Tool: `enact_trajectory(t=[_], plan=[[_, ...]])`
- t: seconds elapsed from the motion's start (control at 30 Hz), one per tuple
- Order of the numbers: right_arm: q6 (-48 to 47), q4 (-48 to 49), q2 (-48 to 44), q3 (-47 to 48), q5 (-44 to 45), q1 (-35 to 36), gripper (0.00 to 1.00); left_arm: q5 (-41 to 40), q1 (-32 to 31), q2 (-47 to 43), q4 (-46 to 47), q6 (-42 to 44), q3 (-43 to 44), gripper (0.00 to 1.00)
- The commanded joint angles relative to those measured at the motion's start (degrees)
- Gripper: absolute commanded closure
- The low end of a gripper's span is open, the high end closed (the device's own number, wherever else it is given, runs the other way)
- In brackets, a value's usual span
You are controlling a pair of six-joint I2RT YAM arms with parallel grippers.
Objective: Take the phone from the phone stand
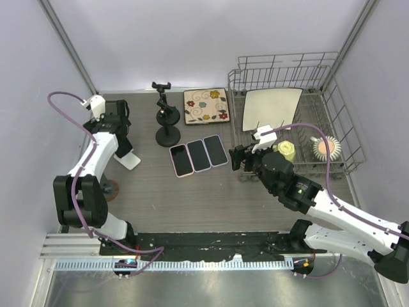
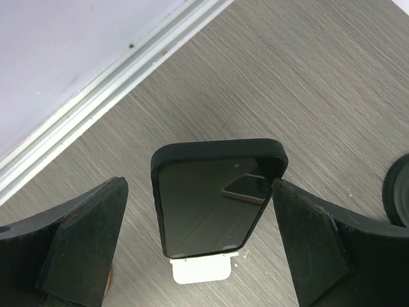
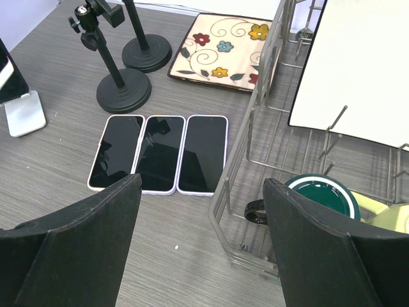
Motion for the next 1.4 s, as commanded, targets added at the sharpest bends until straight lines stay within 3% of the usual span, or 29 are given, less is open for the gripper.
enact_trajectory(t=[0.0,0.3,1.0,1.1,1.23,1.37], plan=[[-0.88,1.31,0.27,2.81,0.98,0.22,0.18,3.2,0.36,-1.9,4.02,-2.19,-1.63,0.0],[-0.8,1.48,1.07,3.16,0.63,0.22,0.18,4.08,0.36,-6.56,6.92,-2.1,-4.71,0.0],[-0.8,1.48,0.28,2.63,0.81,0.14,0.18,-0.04,0.36,-2.51,5.96,-5.44,-6.2,0.0],[-0.71,1.4,0.45,2.63,0.63,0.22,0.18,-0.31,0.36,-3.92,6.05,-4.65,-6.38,0.11],[-0.62,1.66,0.54,2.63,0.28,0.22,0.18,-0.57,0.36,-6.37,4.56,-3.51,-5.77,0.36],[-0.44,1.66,0.45,2.72,0.11,0.22,0.18,0.13,0.36,-9.81,4.02,-1.4,-5.15,0.54]])
